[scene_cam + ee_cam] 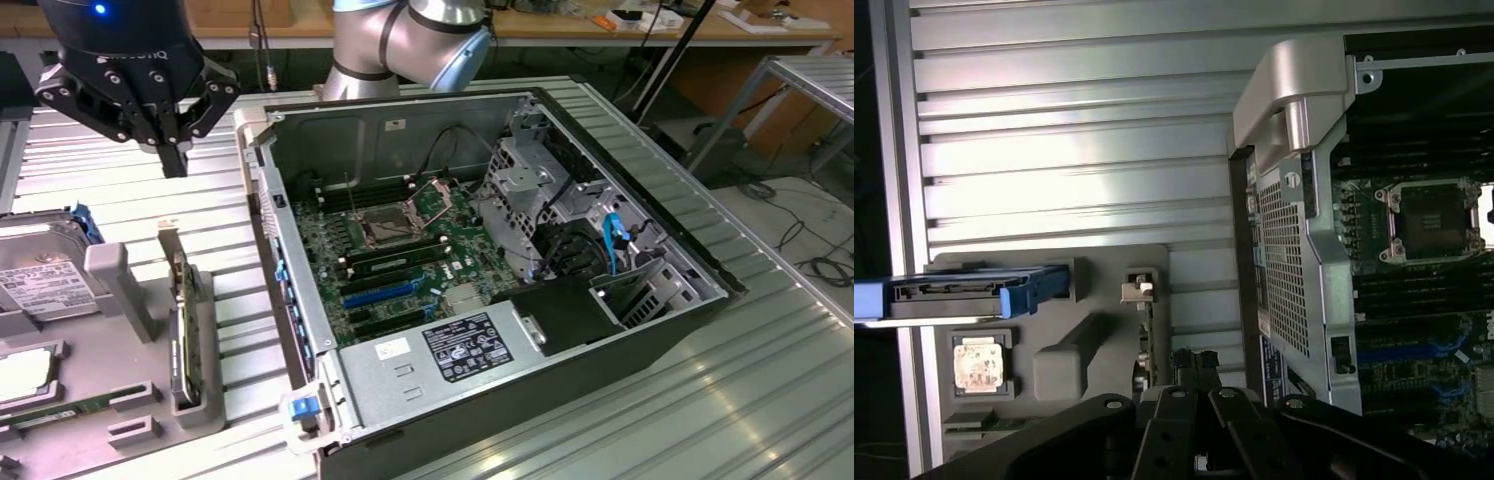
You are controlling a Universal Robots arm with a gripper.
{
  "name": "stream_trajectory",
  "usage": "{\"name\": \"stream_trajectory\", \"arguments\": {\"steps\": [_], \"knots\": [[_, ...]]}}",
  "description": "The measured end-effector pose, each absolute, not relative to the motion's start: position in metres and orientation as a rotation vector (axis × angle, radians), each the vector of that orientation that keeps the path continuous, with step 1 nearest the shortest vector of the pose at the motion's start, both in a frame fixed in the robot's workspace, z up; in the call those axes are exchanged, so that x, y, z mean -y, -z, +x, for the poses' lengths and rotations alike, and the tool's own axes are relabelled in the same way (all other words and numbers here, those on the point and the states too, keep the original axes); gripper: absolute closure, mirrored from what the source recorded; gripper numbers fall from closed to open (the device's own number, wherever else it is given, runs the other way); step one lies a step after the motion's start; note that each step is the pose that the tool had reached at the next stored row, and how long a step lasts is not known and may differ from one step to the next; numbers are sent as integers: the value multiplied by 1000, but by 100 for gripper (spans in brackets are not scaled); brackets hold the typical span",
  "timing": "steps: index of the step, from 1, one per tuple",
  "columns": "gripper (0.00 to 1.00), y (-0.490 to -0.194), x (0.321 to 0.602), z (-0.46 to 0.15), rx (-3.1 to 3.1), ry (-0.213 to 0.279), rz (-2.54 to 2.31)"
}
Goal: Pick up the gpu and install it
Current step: 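Reach for the gpu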
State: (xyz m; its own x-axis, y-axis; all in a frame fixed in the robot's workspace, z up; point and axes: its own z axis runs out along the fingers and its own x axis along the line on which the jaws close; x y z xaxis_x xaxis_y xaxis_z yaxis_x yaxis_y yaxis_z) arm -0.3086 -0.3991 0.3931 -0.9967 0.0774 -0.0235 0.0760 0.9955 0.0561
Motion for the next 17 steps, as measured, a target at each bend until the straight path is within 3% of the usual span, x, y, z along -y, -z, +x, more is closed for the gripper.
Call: {"name": "stream_trajectory", "arguments": {"steps": [17], "knots": [[89, -393, 400, -318, -3112, -86, 120]]}}
